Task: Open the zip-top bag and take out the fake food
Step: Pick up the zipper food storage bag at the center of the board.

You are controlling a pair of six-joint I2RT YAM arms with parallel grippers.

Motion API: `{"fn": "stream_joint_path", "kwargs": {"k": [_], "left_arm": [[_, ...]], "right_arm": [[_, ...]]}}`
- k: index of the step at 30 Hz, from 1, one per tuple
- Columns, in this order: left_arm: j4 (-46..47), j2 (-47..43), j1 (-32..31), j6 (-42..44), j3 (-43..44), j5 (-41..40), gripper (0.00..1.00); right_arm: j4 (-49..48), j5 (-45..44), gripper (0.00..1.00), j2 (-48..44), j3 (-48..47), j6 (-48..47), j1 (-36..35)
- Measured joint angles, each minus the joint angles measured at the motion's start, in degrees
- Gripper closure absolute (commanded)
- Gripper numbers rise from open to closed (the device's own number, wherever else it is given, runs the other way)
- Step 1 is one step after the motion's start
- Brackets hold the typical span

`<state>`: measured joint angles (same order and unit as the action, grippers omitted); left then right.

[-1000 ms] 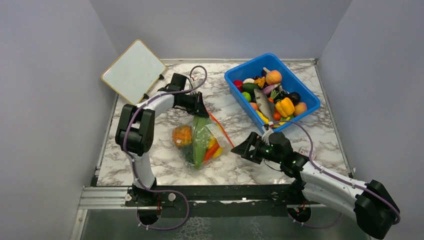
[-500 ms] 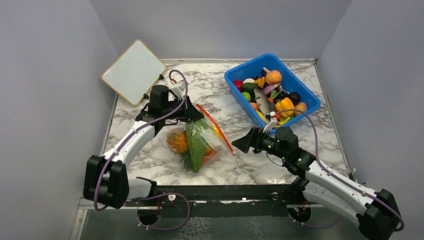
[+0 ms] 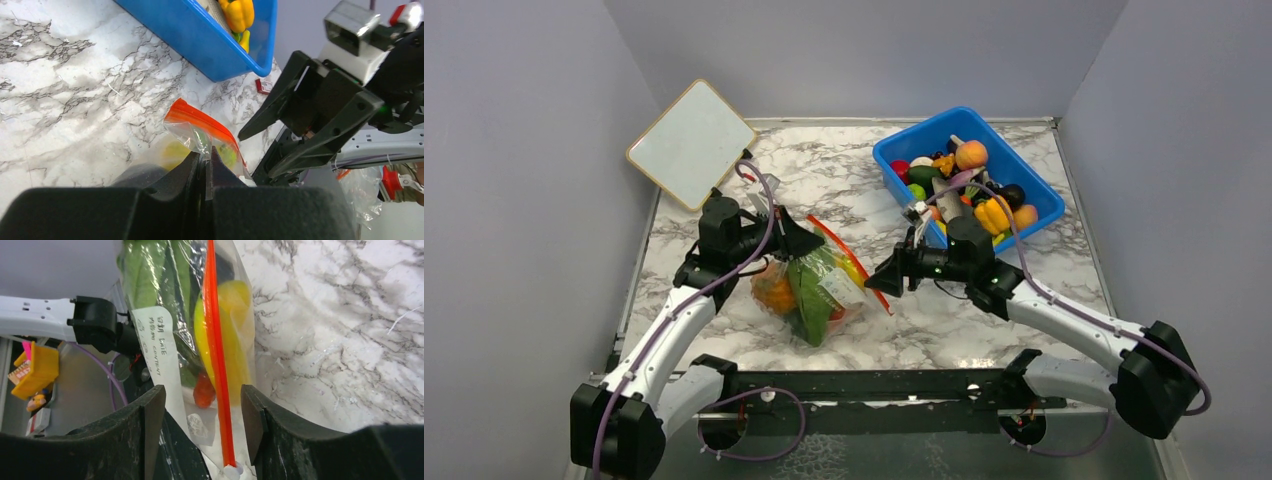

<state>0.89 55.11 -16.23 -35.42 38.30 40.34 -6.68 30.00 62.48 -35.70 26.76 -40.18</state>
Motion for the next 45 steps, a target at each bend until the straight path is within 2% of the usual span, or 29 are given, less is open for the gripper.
{"fn": "stream_joint_path", "kwargs": {"k": [7,8,10,16,17,20,24,25,27,28,29,30,32,35,40,45], "left_arm": [[0.0,-1.1,0.0,-0.8,0.0,-0.1,0.94],[-0.1,-1.3,0.0,-0.9,0.0,-0.1,0.94],[-0.1,-1.7,0.0,-0.9,0.0,-0.1,0.94],[-1.1,-2.9,0.0,-0.5,0.0,-0.8,0.94],[-1.6,-3.1,0.0,-0.2,0.0,-1.1,0.94],[-3.5,-4.0,0.0,1.3,0.0,-2.7,0.89],[-6.5,-5.7,0.0,4.0,0.1,-5.0,0.84],[-7.1,-5.9,0.0,4.6,0.2,-5.4,0.82],[-8.1,-6.6,0.0,5.6,0.4,-6.4,0.68],[-8.6,-7.0,0.0,5.9,0.5,-6.9,0.54],[-9.1,-7.3,0.0,6.4,0.6,-7.4,0.35],[-9.6,-7.7,0.0,6.9,0.7,-8.0,0.21],[-11.5,-8.7,0.0,8.3,1.5,-10.0,0.10],[-14.4,-10.2,0.0,9.9,3.7,-14.0,0.01],[-16.7,-12.4,0.0,13.9,8.3,-19.6,0.01],[-15.9,-11.2,0.0,19.7,13.3,-17.6,0.01]], "right_arm": [[1.2,4.6,0.47,5.4,-0.8,-2.9,0.0],[1.4,5.2,0.49,6.0,-1.0,-3.4,0.0],[2.0,5.8,0.59,6.9,-1.6,-4.2,0.0],[2.4,7.2,0.66,9.1,-3.0,-5.4,0.0],[2.4,7.3,0.69,9.2,-3.0,-5.3,0.0],[2.3,7.5,0.92,9.4,-3.0,-4.6,0.0],[2.5,7.8,0.99,9.4,-3.5,-4.4,0.0],[2.5,7.8,0.99,9.4,-3.6,-4.4,0.0],[2.5,7.9,0.99,9.1,-3.9,-4.3,0.0],[2.8,8.1,0.99,8.8,-4.2,-4.3,0.0],[3.2,8.3,0.99,8.6,-4.6,-4.4,0.0],[3.7,8.5,0.99,8.2,-5.2,-4.6,0.0],[5.3,8.9,0.99,7.3,-7.0,-5.4,0.0],[8.4,9.7,0.99,6.1,-10.7,-7.6,0.0],[16.4,10.0,0.99,6.0,-17.9,-13.1,0.0],[24.7,10.1,0.99,6.7,-24.0,-19.2,0.0]]}}
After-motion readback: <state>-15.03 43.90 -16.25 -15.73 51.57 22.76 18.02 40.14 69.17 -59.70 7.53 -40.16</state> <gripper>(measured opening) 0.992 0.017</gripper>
